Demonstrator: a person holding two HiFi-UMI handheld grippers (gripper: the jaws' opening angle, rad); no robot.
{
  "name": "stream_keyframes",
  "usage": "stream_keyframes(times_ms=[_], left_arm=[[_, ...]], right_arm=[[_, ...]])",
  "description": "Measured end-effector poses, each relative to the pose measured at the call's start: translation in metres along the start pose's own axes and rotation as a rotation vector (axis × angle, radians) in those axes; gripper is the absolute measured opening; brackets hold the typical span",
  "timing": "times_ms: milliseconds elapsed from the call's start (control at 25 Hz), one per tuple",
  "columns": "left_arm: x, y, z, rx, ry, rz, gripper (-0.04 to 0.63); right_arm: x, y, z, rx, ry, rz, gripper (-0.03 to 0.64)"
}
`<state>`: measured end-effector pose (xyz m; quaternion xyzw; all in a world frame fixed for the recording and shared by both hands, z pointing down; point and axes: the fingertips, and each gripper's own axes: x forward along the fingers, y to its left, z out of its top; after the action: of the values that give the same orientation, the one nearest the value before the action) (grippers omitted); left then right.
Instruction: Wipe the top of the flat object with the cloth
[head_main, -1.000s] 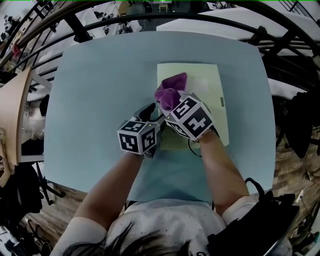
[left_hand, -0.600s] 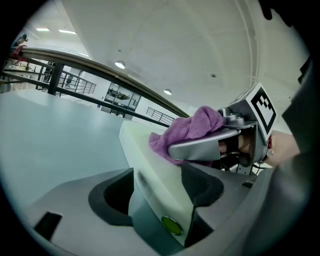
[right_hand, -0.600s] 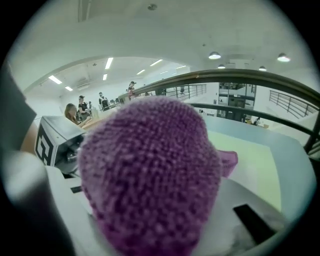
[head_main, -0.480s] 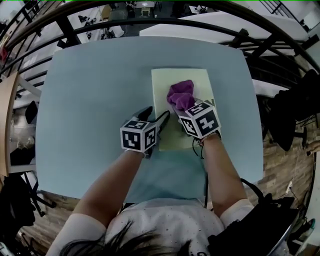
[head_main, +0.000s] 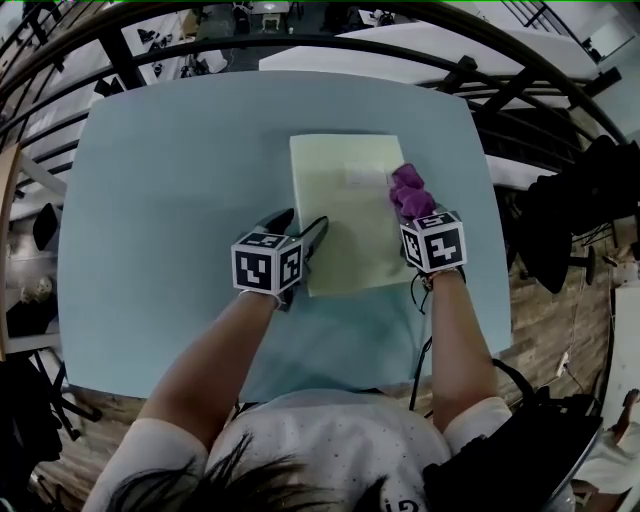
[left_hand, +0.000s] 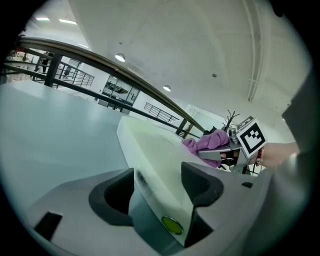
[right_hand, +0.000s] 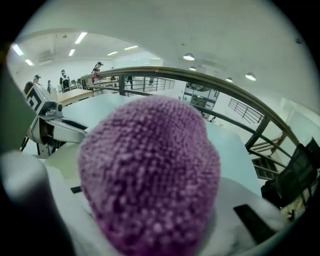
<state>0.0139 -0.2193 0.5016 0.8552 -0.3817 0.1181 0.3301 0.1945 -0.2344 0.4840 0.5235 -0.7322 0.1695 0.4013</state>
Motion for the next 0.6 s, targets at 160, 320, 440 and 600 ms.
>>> stream_keyframes(times_ms=[160,320,440,600], left_arm=[[0.0,-0.001,0.0,0.002,-0.003,0.0,0.291],[0.002,0.003,0.001,0.0,-0.001,-0.004,0.291],[0.001,0.004,0.001,-0.005,0.002,-0.011,0.291],[-0.001,0.005,0.0,-0.021,0.014,-0.023,0.291]], right_arm=[[-0.003,-0.015,-0.005,0.006,0.003,-0.041,0.031],[0.0,-0.025,-0.005,0.004,0.019,-0.09,0.032],[-0.002,-0.031,-0.002,0.015,0.05,-0.136,0.032],[-0.014,0.007,0.028,0.11,-0.08,0.013,0.031]])
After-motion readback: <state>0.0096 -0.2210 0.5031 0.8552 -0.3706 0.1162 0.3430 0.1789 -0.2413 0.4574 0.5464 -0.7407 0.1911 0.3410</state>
